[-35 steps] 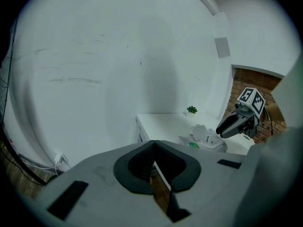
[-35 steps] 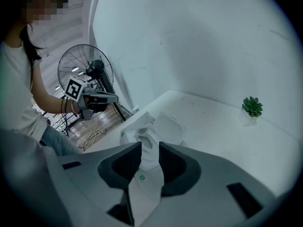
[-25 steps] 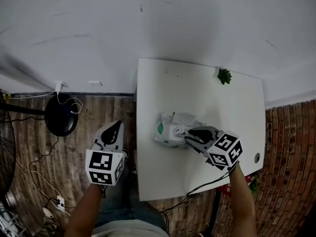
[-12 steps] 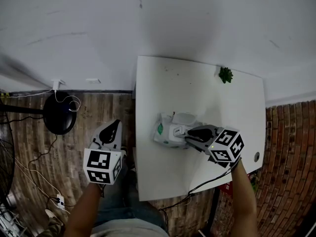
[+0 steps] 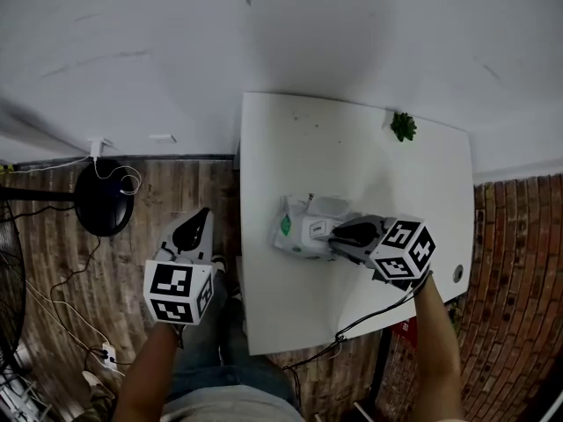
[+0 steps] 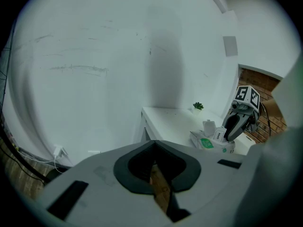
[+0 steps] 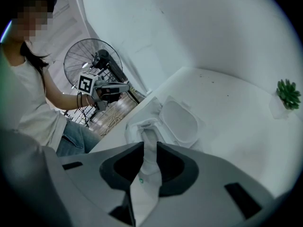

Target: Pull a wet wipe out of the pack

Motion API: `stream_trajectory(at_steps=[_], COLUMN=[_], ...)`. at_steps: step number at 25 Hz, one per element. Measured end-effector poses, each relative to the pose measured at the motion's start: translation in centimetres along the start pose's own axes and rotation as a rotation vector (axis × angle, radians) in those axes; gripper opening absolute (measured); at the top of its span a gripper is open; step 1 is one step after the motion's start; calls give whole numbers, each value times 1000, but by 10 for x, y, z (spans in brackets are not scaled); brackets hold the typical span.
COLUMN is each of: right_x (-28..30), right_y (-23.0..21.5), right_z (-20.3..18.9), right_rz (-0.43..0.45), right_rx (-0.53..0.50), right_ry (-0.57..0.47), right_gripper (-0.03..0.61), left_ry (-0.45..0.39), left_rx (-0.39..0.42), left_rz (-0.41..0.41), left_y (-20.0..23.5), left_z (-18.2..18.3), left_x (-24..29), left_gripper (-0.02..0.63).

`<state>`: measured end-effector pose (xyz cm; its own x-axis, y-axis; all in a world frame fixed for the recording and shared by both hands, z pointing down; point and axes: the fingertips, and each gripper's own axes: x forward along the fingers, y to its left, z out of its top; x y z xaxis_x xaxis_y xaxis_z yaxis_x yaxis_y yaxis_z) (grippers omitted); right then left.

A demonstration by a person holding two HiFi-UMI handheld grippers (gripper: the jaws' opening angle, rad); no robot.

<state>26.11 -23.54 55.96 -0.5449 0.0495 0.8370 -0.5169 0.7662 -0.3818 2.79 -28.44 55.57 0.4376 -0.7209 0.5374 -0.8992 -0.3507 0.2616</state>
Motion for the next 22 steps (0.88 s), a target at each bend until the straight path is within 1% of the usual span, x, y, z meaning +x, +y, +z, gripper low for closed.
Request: stream_trajectory(at_steps=[8, 22], right_x=[2, 2], right_y=[2, 7], right_z=[0, 0], right_rz=[30, 44], right_rx=[13, 15], right_ry=[14, -3], right_gripper=[64, 23], left_ry=[13, 18], left_rx=[-11, -31], left_rz=[-2, -7], left_y=[2, -3], left_z=[-5, -9], left_x=[0, -1], left_gripper=[0, 0])
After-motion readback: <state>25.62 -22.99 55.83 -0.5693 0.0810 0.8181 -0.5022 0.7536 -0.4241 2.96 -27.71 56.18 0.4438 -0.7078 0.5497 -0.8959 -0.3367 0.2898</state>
